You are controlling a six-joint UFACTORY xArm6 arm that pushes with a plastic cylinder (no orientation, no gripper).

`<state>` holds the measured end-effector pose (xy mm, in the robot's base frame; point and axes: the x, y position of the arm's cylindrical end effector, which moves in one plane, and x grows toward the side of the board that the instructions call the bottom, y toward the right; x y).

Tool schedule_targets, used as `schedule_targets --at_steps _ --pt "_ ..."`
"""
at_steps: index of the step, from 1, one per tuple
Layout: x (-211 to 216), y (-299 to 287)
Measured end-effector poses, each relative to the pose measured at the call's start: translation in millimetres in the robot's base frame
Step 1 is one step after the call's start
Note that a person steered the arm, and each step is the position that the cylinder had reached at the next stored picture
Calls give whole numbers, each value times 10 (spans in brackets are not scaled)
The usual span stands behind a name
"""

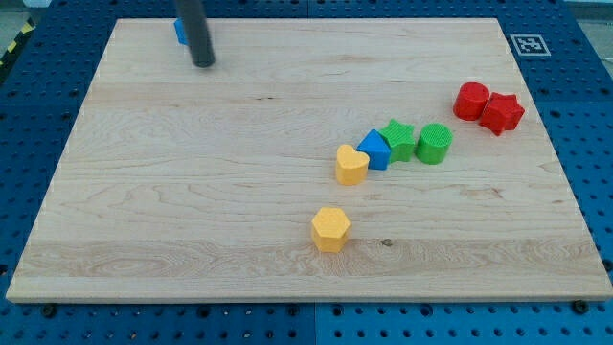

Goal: Move the blue cube left a bit

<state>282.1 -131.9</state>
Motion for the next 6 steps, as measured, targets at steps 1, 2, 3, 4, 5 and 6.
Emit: schedule_targets --at_steps 1,2,3,4,5,6 --pt "-372 412" --pt "-393 437" --pt "-429 329" --pt "-462 59" --pt "-475 -221" --pt "-539 -524"
